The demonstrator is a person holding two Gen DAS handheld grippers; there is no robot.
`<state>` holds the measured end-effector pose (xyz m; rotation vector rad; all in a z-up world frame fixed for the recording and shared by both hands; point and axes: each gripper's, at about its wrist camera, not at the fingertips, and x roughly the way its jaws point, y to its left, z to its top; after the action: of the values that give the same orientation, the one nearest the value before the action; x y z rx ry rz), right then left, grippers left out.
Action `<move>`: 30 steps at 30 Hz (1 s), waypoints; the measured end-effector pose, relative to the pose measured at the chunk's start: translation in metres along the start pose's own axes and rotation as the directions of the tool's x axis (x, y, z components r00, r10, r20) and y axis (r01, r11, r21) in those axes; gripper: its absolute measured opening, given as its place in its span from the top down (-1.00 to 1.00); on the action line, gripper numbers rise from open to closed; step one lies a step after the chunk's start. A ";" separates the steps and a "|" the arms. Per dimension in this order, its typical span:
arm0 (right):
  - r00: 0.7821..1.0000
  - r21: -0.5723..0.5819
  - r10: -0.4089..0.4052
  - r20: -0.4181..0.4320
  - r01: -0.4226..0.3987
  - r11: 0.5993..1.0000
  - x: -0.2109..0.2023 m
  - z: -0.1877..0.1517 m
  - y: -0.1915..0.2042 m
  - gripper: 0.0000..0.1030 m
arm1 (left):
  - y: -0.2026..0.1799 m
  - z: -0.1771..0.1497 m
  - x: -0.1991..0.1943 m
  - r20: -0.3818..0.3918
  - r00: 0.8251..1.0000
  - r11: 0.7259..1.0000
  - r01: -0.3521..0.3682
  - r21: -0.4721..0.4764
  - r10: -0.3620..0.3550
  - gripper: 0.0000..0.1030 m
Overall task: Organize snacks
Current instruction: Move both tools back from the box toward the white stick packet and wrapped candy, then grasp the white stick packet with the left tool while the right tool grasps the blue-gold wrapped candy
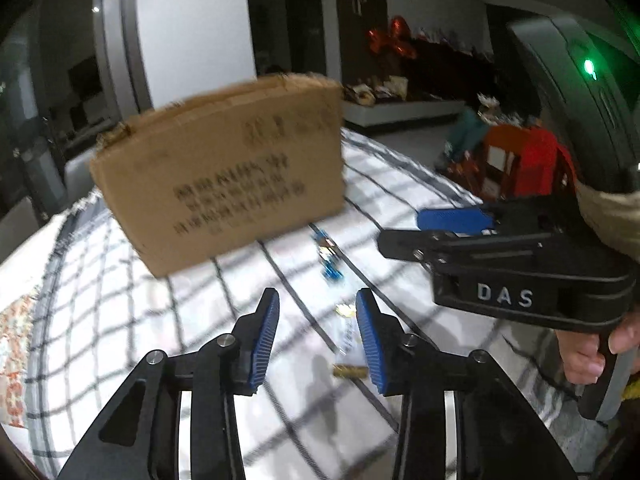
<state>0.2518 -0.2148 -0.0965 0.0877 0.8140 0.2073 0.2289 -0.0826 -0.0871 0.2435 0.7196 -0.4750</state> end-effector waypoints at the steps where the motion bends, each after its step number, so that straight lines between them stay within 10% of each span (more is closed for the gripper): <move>1: 1.000 0.001 -0.002 -0.005 0.002 1.000 0.001 -0.001 0.000 0.18 | -0.002 -0.003 0.004 -0.013 1.000 1.000 0.008 0.002 -0.008 0.28; 30: 0.996 0.044 -0.008 -0.091 0.012 0.999 0.021 -0.025 -0.012 0.18 | -0.014 -0.018 0.056 -0.133 0.988 0.997 0.074 -0.013 -0.075 0.61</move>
<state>0.2493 -0.2216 -0.1310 0.1172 0.9097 0.1848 0.2486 -0.1064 -0.1393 0.2429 0.8631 -0.5300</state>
